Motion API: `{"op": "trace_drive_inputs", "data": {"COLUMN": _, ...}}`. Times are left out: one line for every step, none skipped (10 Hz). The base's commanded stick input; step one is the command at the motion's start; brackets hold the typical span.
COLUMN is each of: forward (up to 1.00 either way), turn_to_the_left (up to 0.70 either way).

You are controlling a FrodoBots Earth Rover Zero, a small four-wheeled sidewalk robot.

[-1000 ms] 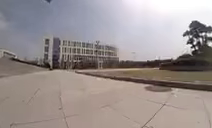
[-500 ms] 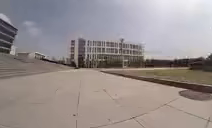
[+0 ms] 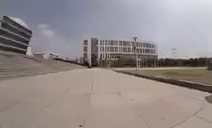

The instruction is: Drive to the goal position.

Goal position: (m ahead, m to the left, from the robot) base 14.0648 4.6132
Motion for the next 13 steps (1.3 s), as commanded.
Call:
{"op": "trace_drive_inputs", "data": {"forward": 0.7, "turn_to_the_left": 0.0}}
{"op": "trace_drive_inputs", "data": {"forward": 0.7, "turn_to_the_left": 0.0}}
{"op": "trace_drive_inputs", "data": {"forward": 0.7, "turn_to_the_left": 0.0}}
{"op": "trace_drive_inputs", "data": {"forward": 0.7, "turn_to_the_left": 0.0}}
{"op": "trace_drive_inputs", "data": {"forward": 0.7, "turn_to_the_left": 0.0}}
{"op": "trace_drive_inputs", "data": {"forward": 0.7, "turn_to_the_left": 0.0}}
{"op": "trace_drive_inputs", "data": {"forward": 0.7, "turn_to_the_left": 0.0}}
{"op": "trace_drive_inputs", "data": {"forward": 0.7, "turn_to_the_left": 0.0}}
{"op": "trace_drive_inputs", "data": {"forward": 0.7, "turn_to_the_left": 0.0}}
{"op": "trace_drive_inputs", "data": {"forward": 0.7, "turn_to_the_left": 0.0}}
{"op": "trace_drive_inputs", "data": {"forward": 0.7, "turn_to_the_left": 0.0}}
{"op": "trace_drive_inputs", "data": {"forward": 0.7, "turn_to_the_left": 0.0}}
{"op": "trace_drive_inputs", "data": {"forward": 0.7, "turn_to_the_left": 0.0}}
